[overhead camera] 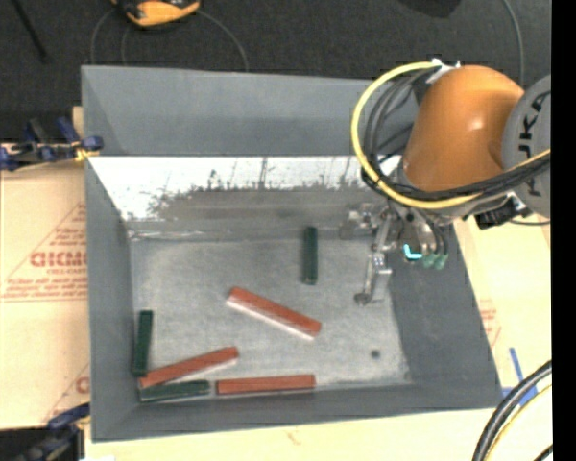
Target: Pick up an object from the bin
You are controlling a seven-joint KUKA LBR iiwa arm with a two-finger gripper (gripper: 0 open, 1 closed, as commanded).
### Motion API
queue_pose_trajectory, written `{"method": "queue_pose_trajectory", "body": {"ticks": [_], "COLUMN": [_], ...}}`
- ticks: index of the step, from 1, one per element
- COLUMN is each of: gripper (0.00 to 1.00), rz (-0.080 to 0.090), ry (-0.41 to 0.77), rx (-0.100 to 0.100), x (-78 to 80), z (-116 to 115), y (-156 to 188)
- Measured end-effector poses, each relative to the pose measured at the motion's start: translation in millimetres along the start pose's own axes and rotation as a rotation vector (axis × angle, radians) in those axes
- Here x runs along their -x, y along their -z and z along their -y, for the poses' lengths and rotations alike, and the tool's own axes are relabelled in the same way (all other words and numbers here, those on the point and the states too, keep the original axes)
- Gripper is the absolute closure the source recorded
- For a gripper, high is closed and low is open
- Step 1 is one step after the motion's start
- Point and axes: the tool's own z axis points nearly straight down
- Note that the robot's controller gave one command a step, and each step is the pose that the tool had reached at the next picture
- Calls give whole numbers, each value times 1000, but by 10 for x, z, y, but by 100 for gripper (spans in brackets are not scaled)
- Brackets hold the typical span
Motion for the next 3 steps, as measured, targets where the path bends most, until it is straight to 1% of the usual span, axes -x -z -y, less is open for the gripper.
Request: {"method": "queue_pose_trajectory", "body": {"ticks": [1,2,3], "gripper": [0,0,0], "rz": [3,7,11], "ry": [0,69,139], "rx": [0,0,-2], "x": [4,-73,-357], "z": [0,82,14], "y": [21,28,-534]}}
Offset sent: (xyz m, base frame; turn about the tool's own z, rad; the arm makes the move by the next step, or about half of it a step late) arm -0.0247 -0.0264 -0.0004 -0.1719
